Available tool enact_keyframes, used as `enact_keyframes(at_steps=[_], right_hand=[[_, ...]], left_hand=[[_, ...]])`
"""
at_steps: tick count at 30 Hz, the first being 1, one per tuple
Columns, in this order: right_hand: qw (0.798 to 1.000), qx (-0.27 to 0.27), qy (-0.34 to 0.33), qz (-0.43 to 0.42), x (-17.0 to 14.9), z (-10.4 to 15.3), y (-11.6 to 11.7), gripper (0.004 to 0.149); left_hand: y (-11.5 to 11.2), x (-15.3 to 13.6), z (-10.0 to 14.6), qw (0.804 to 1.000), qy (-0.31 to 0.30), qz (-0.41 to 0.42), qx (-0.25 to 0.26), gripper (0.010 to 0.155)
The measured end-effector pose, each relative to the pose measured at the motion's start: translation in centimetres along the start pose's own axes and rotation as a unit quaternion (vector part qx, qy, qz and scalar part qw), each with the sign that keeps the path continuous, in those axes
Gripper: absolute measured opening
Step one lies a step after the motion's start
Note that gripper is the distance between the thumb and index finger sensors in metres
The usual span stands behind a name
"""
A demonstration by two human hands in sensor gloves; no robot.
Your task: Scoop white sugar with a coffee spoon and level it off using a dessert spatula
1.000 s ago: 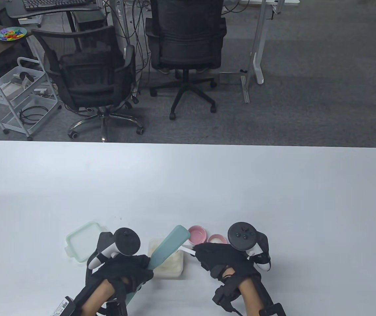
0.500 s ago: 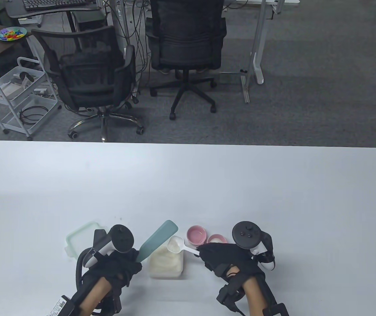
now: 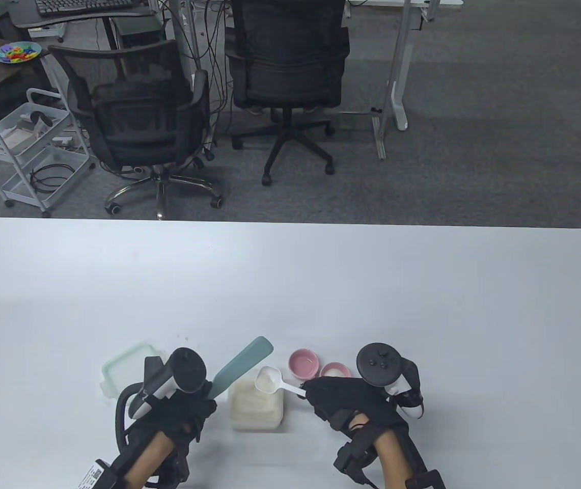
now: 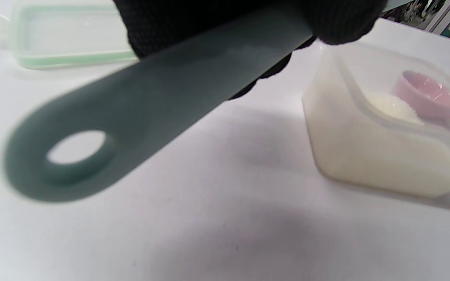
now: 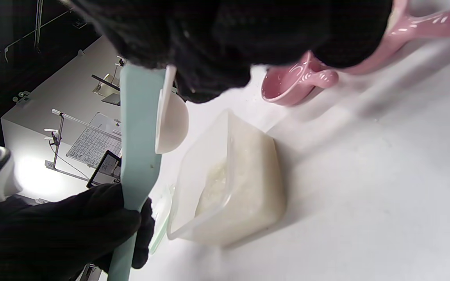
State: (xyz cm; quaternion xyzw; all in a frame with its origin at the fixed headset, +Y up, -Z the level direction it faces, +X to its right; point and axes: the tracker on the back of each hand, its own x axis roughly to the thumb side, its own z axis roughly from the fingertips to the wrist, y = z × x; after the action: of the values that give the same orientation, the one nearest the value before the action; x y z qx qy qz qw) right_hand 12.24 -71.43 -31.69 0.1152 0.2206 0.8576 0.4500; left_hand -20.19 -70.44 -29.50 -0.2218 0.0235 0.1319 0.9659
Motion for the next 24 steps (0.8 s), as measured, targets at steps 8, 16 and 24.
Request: enact_keyframes(at_steps=[8, 16, 24], right_hand=[[1.0, -0.003, -0.006, -0.006, 0.0, 0.1, -0.1, 0.048], [1.0, -0.004, -0.003, -0.008, -0.2, 0.1, -0.3, 0.048], [1.0, -0.004, -0.003, -0.009, -0.2, 0.1, -0.3, 0.048]], left_hand=[[-0.4, 0.8, 0.2, 0.997, 0.011, -0.065, 0.033, 0.049], [-1.3, 1.0, -0.2, 0.994, 0.036, -0.099, -0.029, 0.047], [-0.6, 0.3, -0.2, 0.997, 0.03, -0.066, -0.016, 0.048]])
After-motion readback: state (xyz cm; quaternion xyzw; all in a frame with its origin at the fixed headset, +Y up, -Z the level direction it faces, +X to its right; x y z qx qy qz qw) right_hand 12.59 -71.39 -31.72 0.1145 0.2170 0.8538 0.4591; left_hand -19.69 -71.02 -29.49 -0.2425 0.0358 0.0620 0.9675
